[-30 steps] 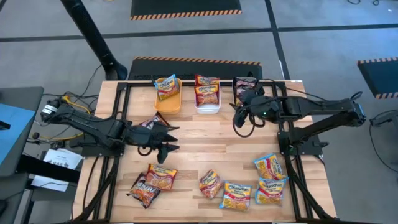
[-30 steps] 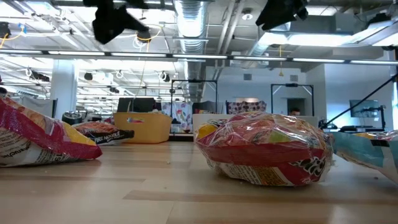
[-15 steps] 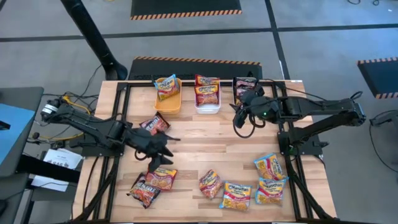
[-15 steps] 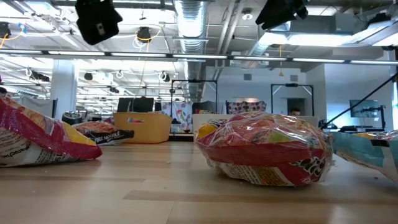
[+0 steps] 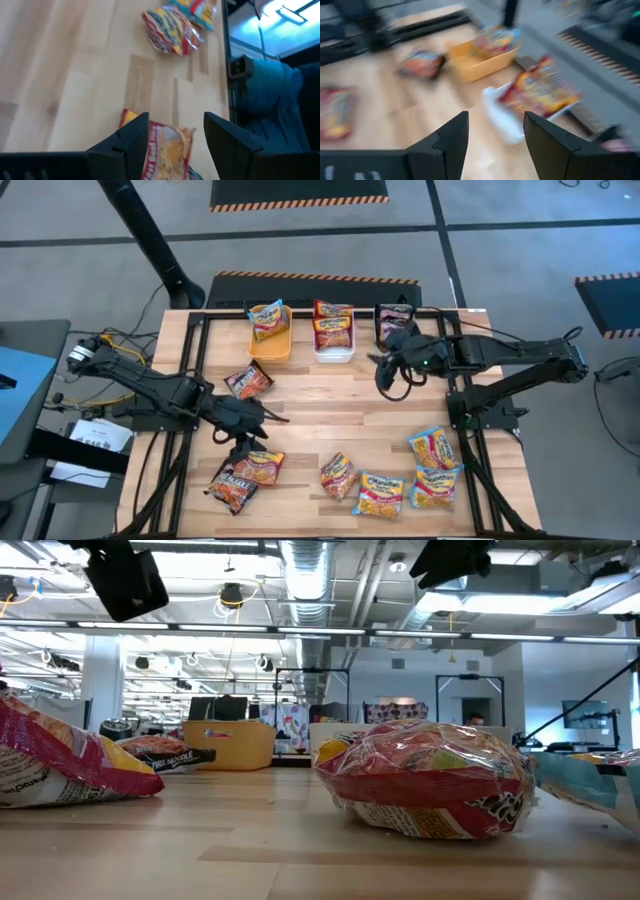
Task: Sort Maruchan noodles
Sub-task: Put the blue noodle pack into the orange bin
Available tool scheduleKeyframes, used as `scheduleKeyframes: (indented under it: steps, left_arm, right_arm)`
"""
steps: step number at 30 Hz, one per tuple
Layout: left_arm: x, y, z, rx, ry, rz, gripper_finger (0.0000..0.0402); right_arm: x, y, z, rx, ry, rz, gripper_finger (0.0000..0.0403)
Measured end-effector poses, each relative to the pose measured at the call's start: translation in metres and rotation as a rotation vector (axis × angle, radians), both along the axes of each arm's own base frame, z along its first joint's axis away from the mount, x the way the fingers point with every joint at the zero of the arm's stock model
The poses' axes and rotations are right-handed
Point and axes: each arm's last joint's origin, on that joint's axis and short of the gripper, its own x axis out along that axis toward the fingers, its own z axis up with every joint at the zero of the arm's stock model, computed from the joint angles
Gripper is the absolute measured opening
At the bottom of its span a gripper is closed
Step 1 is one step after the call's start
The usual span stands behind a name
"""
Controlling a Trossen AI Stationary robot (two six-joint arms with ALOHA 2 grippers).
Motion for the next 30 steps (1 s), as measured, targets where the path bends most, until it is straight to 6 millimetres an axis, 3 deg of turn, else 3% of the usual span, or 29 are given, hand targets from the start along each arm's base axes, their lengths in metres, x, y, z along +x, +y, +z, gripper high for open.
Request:
scheduleKeyframes:
  steps: [9, 16, 24, 30]
  left_arm:
    - [0.001, 0.003, 0.0, 0.072, -0.025, 0.021, 0.0176]
    - [0.001, 0.003, 0.0, 0.074, -0.026, 0.024, 0.0176]
    - [0.001, 0.003, 0.0, 0.078, -0.019, 0.025, 0.0176]
    - [0.001, 0.003, 0.0, 0.092, -0.024, 0.013, 0.0176]
  right_arm:
    - [-0.007, 0.025, -0.017, 0.373, 0.15, 0.256, 0.0214]
    - [-0.017, 0.054, -0.033, 0.603, 0.329, 0.239, 0.0214]
    - [-0.014, 0.096, -0.056, 0.725, 0.526, 0.223, 0.0214]
    - [-0.014, 0.13, -0.084, 0.762, 0.771, 0.244, 0.0214]
